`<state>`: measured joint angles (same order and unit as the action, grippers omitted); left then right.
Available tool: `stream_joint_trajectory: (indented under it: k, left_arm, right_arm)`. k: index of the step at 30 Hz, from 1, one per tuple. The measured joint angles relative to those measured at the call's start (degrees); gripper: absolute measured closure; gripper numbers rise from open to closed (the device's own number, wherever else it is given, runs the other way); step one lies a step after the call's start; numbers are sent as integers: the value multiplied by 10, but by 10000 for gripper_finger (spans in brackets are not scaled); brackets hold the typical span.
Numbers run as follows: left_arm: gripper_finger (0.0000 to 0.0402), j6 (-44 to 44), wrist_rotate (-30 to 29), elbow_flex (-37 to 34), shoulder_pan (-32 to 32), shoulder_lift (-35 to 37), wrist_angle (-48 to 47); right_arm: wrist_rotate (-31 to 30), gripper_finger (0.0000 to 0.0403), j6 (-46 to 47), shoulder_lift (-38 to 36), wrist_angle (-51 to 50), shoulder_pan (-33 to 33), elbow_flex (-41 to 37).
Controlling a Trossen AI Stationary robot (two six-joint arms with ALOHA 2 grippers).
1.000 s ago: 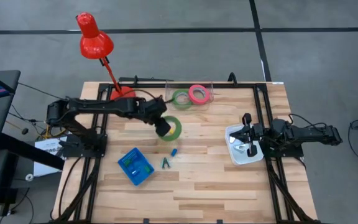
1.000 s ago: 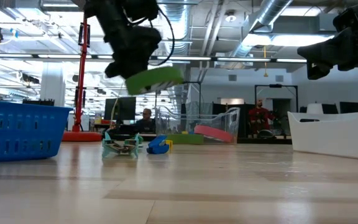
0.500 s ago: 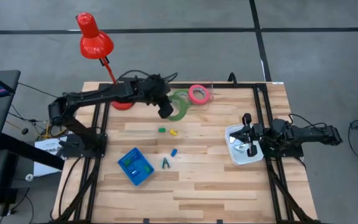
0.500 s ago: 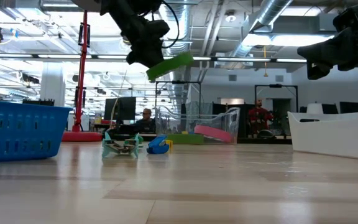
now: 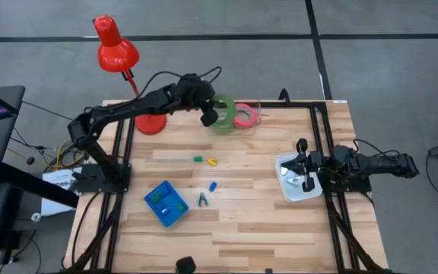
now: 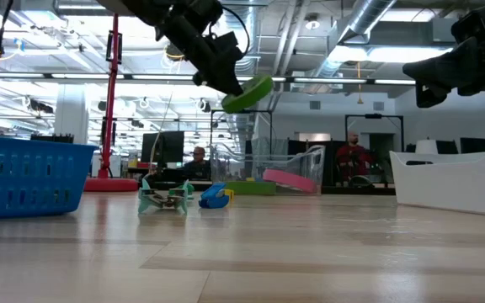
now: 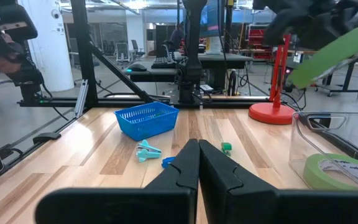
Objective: Pick and place Stapler, Stapler remover, tape
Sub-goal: Put the green tape into the transparent bin, then put the green stapler into the blue bin
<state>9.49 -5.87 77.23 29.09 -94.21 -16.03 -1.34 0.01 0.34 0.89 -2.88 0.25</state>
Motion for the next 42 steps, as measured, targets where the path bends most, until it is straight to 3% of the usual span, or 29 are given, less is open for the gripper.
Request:
stream_joint_trajectory:
  k: [13, 20, 25, 29, 37, 42]
  left_arm:
    - [308, 87, -5, 0, 26, -70, 128]
    - [308, 87, -50, 0, 35, -92, 130]
    - [303, 87, -52, 0, 34, -91, 131]
    - [266, 87, -52, 0, 33, -91, 131]
    - [152, 87, -68, 0, 21, -91, 128]
    - [112, 87, -70, 0, 7, -90, 113]
  right_arm:
    - [0, 403, 0, 0, 0, 0, 0]
    - [0, 403, 0, 0, 0, 0, 0]
    - [0, 403, 0, 0, 0, 0, 0]
    - [0, 403, 0, 0, 0, 0, 0]
    - [0, 403, 0, 0, 0, 0, 0]
    - [0, 403, 0, 0, 0, 0, 0]
